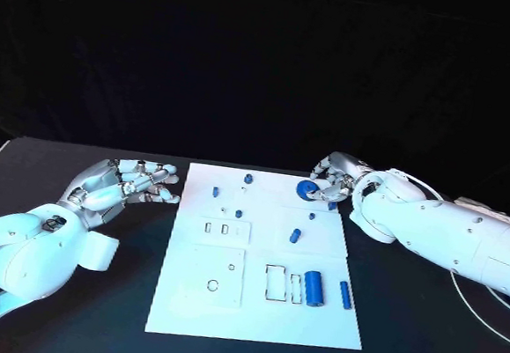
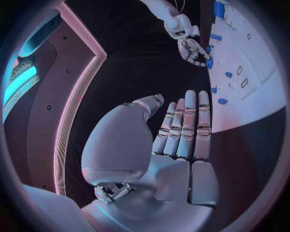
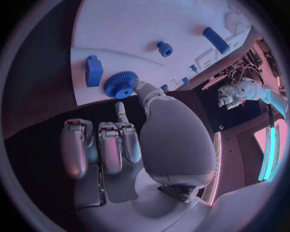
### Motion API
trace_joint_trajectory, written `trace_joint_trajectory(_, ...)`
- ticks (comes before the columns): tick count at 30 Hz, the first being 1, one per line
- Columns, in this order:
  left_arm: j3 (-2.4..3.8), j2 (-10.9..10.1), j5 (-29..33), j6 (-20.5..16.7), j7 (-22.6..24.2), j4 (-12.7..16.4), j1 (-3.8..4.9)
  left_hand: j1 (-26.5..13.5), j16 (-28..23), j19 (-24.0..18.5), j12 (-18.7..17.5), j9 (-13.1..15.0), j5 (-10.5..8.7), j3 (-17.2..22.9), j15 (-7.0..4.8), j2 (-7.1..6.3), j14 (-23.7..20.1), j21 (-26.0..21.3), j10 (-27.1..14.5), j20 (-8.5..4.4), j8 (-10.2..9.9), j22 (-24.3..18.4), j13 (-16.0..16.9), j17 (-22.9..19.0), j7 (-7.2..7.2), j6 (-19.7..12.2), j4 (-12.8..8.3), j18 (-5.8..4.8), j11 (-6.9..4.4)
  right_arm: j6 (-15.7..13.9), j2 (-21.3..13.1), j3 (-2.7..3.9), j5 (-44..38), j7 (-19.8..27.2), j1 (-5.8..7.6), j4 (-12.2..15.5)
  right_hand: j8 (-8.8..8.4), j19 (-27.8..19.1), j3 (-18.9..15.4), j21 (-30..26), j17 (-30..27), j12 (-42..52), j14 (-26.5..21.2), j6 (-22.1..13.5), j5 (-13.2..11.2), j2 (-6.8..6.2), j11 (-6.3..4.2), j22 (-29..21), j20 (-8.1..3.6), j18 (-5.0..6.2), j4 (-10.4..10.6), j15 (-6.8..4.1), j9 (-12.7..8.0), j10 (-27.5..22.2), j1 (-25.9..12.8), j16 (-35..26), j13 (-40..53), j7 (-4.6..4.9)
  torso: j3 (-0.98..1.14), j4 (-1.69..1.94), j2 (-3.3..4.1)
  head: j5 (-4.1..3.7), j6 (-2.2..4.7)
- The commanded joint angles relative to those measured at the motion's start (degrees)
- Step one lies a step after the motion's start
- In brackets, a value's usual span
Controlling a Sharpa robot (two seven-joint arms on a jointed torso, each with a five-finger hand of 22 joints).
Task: Assemble the parts on the task board
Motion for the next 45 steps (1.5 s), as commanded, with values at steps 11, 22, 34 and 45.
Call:
trace_joint_trajectory(11, 0.04, 0.16, -0.50, 1.23, 0.20, -0.04, -0.03, 0.21, 0.38, -0.53, -0.12, 0.05, -0.02, 0.39, 0.03, -0.53, -0.30, 0.16, -0.08, -0.02, -0.09, 0.09, 0.06, 0.11, 0.42, 0.00, 0.04, 0.60, 0.11, 2.87, 0.99, 0.03, 0.96, -0.84, -0.07, -1.61, 0.21, 3.82, -0.64, 0.53, 15.06, 0.19, 6.07, -0.21, 0.95, 0.95, 0.33, 7.35, 0.35, -0.69, 0.30, 0.56, -0.02, 6.07, 0.23, 0.34, 15.06, 0.05, -0.02, -0.03, -0.02, -0.08, -0.08)
trace_joint_trajectory(22, 0.04, 0.15, -0.53, 1.29, 0.15, -0.06, -0.03, 0.21, 0.38, -0.53, -0.12, 0.05, -0.02, 0.39, 0.03, -0.53, -0.30, 0.16, -0.08, -0.02, -0.09, 0.09, 0.06, 0.11, 0.42, 0.00, 0.04, 0.60, 0.11, 4.21, 1.68, 0.01, 1.44, -1.00, -0.29, -2.48, 0.42, 3.75, -0.67, 0.67, 15.06, 0.19, 6.07, 0.13, 3.42, 1.61, 0.34, 7.55, 0.46, -0.70, 1.32, 0.60, -0.07, 6.07, 0.50, 0.34, 15.06, 0.05, 0.00, 0.01, -0.02, 0.08, -0.40)
trace_joint_trajectory(34, 0.04, 0.11, -0.56, 1.38, 0.09, -0.04, -0.03, 0.18, 0.46, -0.60, -0.12, 0.06, -0.02, 0.41, 0.06, -0.52, -0.42, 0.18, -0.10, 0.00, -0.09, 0.10, 0.06, 0.12, 0.44, -0.01, 0.05, 0.60, 0.13, 4.82, 2.10, -0.02, 1.66, -1.30, -0.39, -2.89, 0.60, 3.71, -0.12, 0.72, 15.06, 0.19, 6.07, 0.69, 4.39, 2.00, 0.27, 7.63, 0.47, -0.70, 1.74, 0.56, -0.11, 6.07, 0.81, 0.34, 15.06, -0.04, 0.01, -0.07, -0.02, 0.19, -0.48)
trace_joint_trajectory(45, 0.04, 0.05, -0.58, 1.39, 0.08, -0.02, -0.03, 0.18, 0.46, -0.60, -0.12, 0.06, -0.02, 0.41, 0.06, -0.52, -0.42, 0.18, -0.10, 0.00, -0.09, 0.10, 0.06, 0.12, 0.44, -0.01, 0.05, 0.60, 0.13, 1.04, 1.61, -0.04, -3.64, -1.97, -0.48, -1.22, 0.33, 3.59, 8.63, 0.89, 15.06, 0.19, 6.07, 3.30, 5.71, 2.00, -0.01, 7.94, 0.26, -0.71, -0.60, 0.29, -0.92, 6.07, 3.57, 0.34, 15.06, -0.26, 0.06, -0.14, -0.03, 0.26, -0.40)
